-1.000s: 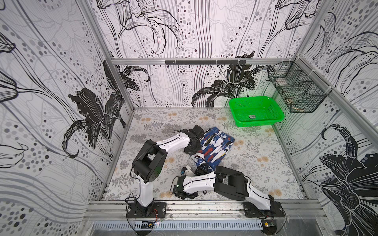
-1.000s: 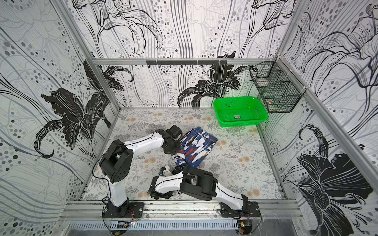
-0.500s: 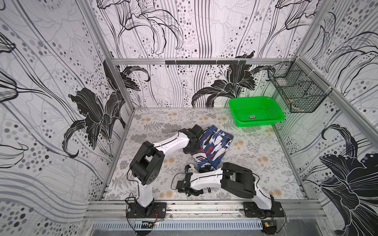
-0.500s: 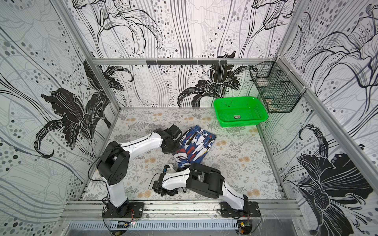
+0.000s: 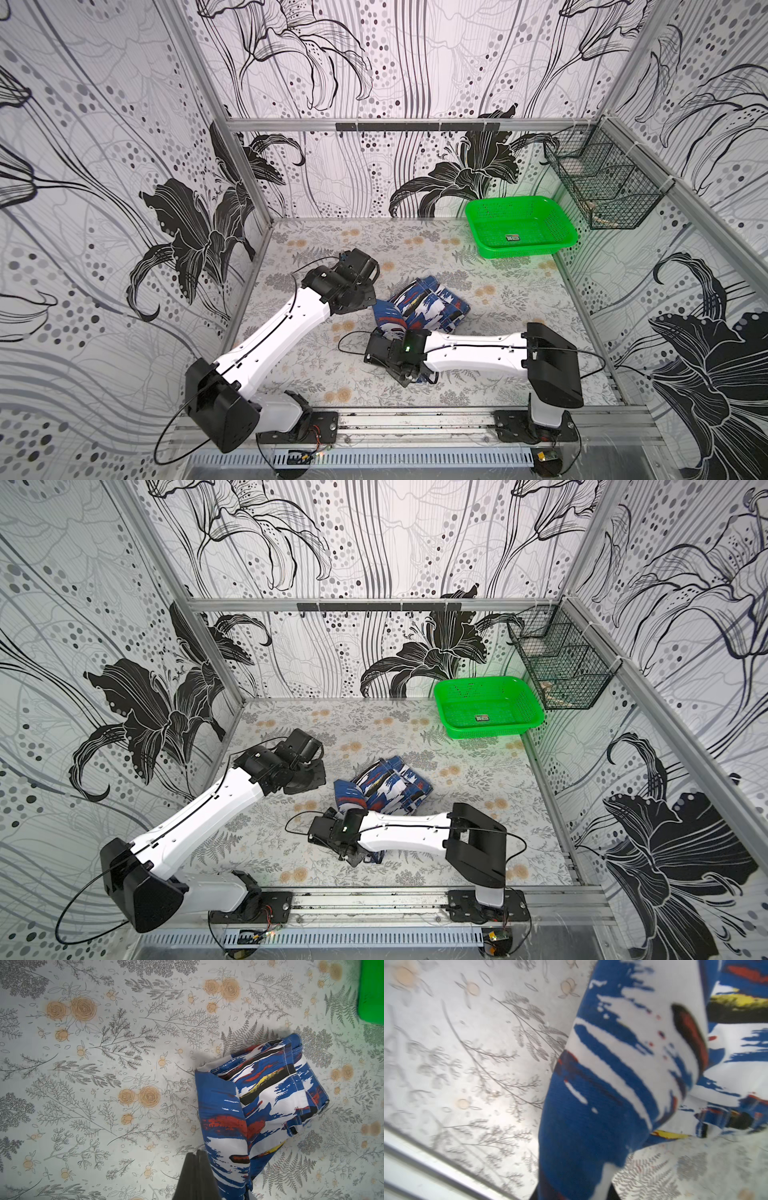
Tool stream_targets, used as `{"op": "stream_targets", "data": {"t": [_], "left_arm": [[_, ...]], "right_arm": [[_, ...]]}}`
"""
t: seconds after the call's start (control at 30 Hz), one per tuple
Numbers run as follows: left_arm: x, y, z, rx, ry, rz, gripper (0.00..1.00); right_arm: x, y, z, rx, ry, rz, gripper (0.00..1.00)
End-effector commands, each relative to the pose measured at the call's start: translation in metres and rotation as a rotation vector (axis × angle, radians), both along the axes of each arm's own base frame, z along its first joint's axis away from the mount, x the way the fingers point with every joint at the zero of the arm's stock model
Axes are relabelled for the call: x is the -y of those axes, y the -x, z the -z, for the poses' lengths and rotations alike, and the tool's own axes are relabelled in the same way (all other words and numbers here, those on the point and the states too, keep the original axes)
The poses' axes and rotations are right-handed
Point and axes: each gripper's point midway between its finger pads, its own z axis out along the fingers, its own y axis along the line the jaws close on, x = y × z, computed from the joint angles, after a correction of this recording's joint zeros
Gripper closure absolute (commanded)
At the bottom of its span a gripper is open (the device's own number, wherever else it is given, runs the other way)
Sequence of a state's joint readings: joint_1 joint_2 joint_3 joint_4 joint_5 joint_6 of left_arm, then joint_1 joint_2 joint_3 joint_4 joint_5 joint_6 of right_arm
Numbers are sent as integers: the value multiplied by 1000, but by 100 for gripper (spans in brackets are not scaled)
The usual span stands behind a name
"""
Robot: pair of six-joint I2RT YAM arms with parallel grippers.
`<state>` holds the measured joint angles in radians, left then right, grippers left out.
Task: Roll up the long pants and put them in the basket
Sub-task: Roll the long pant at the center of the board.
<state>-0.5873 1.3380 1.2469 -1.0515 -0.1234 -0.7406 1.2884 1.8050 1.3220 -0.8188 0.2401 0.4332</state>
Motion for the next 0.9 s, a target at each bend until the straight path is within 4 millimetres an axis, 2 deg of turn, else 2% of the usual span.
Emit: {"op": "stream_targets", "data": {"t": [0.0,0.2,0.43,0.63,0.87], "left_arm": [[-3,7,14,-36,-7,-7,100],[5,5,23,-51,17,7,100],[21,-5,28,-62,43,30,100],[49,-17,43,-78,52,78,100],[90,-46,59,-87,72,145,100]], "right_arm": [[-12,13,-4,-214,-190,72,88],[2,-4,-4,-415,-444,281,88],[23,-19,0,-544,-618,446,88],[33,-25,9,-671,-725,566,88],[38,-28,20,-764,-780,652,88]]}}
